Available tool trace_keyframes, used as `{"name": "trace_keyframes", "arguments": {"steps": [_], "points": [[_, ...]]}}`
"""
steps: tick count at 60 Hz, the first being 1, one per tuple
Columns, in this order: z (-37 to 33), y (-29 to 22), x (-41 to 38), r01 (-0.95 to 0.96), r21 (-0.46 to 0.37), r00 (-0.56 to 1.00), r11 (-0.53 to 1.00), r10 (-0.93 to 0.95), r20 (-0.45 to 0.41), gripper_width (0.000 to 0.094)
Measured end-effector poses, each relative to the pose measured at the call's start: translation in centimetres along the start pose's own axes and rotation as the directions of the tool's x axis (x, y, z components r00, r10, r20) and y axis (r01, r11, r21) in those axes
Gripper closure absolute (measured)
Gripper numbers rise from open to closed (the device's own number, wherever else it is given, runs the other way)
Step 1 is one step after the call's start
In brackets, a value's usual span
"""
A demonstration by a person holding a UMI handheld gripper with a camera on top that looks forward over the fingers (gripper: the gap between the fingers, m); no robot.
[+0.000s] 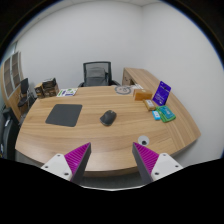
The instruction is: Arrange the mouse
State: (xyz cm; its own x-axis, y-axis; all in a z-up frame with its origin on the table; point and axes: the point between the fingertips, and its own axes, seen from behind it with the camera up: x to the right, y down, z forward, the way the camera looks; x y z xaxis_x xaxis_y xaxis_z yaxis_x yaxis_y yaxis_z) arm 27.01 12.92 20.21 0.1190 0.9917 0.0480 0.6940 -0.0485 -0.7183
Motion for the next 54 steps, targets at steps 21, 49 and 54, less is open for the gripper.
{"name": "trace_keyframes", "arguments": {"steps": [21, 49, 54], "points": [[8.1, 0.1, -0.8, 0.0, 0.005, 0.999, 1.0, 0.0, 0.05, 0.0085], [22.6, -1.1, -1.8, 0.004, -0.016, 0.996, 1.0, -0.002, 0.084, 0.0084], [24.9, -2.0, -1.9, 0.014, -0.013, 0.996, 1.0, -0.013, 0.086, 0.0083]]}}
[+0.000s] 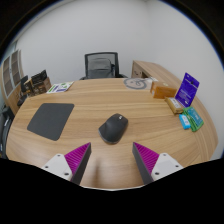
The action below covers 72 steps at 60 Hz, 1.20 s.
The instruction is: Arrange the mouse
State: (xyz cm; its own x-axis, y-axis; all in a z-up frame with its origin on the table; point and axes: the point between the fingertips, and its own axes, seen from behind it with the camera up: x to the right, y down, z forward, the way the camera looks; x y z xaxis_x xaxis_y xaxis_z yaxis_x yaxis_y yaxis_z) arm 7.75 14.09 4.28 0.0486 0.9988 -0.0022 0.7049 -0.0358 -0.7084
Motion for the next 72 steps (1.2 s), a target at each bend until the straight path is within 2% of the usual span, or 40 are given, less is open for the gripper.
{"name": "trace_keyframes", "arguments": {"steps": [26, 56, 65, 72], "points": [[8.7, -2.5, -0.3, 0.006, -0.039, 1.0, 0.999, -0.005, 0.014, 0.0083], [13.0, -5.1, -1.6, -0.005, -0.057, 0.999, 0.998, 0.008, 0.05, 0.0075], [13.9, -5.7, -2.0, -0.01, -0.058, 0.998, 0.998, 0.013, 0.06, 0.0144], [14.2, -6.0, -2.3, -0.015, -0.052, 0.998, 0.999, 0.019, 0.066, 0.0282]]}}
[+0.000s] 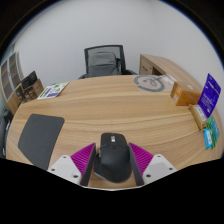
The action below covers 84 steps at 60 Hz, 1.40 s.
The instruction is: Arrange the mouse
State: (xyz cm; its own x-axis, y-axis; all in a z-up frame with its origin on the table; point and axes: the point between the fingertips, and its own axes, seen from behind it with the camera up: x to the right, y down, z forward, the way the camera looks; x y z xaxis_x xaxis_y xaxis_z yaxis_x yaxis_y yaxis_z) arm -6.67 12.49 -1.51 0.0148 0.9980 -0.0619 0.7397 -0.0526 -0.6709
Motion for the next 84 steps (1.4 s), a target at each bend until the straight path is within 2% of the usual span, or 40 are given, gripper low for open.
{"name": "trace_keyframes", "arguments": {"steps": [1, 2, 3, 8, 17, 21, 22, 24, 31, 42, 54, 65, 74, 84], "points": [[0.0, 0.0, 0.0, -0.001, 0.001, 1.0, 1.0, 0.001, 0.0, 0.031], [0.1, -0.1, 0.1, -0.002, 0.002, 1.0, 1.0, 0.002, -0.002, 0.0396], [0.1, -0.3, -0.1, -0.008, 0.007, 1.0, 1.0, 0.008, 0.003, 0.0416], [0.3, -0.3, -0.1, -0.004, 0.005, 1.0, 1.0, 0.003, 0.006, 0.0443], [0.2, -0.2, 0.0, 0.05, 0.002, 0.999, 0.999, -0.05, -0.012, 0.0563], [0.2, -0.4, 0.3, 0.019, 0.007, 0.999, 1.0, -0.018, -0.038, 0.0587], [0.2, -0.4, 0.2, 0.018, 0.01, 0.999, 1.0, -0.018, -0.04, 0.0627], [0.2, -0.5, 0.2, 0.021, 0.017, 0.999, 1.0, -0.02, -0.04, 0.0644], [0.0, -0.4, 0.1, -0.004, 0.027, 0.999, 1.0, 0.005, -0.038, 0.0662], [-2.5, -1.5, 0.6, 0.022, 0.039, 0.996, 0.999, -0.019, -0.083, 0.0662], [-7.5, -8.7, -3.4, 0.04, 0.125, 0.997, 0.991, -0.032, -0.066, 0.0661], [-9.3, -13.8, -12.3, 0.08, 0.199, 0.997, 0.977, -0.082, 0.001, 0.0662], [-6.7, -11.9, -20.4, 0.082, 0.174, 0.992, 0.981, -0.097, 0.079, 0.0661], [-2.1, -6.9, -25.9, 0.091, 0.096, 0.989, 0.991, -0.101, 0.107, 0.0658]]}}
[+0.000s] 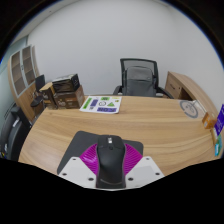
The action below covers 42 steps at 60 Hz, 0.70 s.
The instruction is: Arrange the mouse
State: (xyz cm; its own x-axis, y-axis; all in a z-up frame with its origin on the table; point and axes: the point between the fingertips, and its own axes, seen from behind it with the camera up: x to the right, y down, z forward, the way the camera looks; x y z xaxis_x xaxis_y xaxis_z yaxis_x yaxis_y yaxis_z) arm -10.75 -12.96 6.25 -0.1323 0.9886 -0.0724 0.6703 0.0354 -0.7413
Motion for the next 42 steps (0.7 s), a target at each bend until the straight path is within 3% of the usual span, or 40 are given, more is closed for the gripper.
{"name": "trace_keyframes", "arguments": {"steps": [20, 31, 33, 35, 38, 42], "points": [[3.6, 6.1, -1.3, 0.029, -0.106, 0.998, 0.994, -0.035, -0.052, 0.0607], [3.9, 6.5, -1.3, 0.017, -0.112, 0.998, 0.993, -0.023, -0.051, 0.0411], [3.8, 6.7, -1.1, 0.01, -0.121, 0.998, 0.993, -0.017, -0.057, 0.0285], [3.6, 6.6, -0.9, 0.007, -0.125, 0.998, 0.992, -0.016, -0.067, 0.0063], [3.1, 6.0, -0.4, 0.003, -0.114, 0.996, 0.993, -0.013, -0.087, 0.0103], [1.4, 5.0, -0.1, 0.0, -0.101, 0.996, 0.995, -0.01, -0.093, 0.0079]]}}
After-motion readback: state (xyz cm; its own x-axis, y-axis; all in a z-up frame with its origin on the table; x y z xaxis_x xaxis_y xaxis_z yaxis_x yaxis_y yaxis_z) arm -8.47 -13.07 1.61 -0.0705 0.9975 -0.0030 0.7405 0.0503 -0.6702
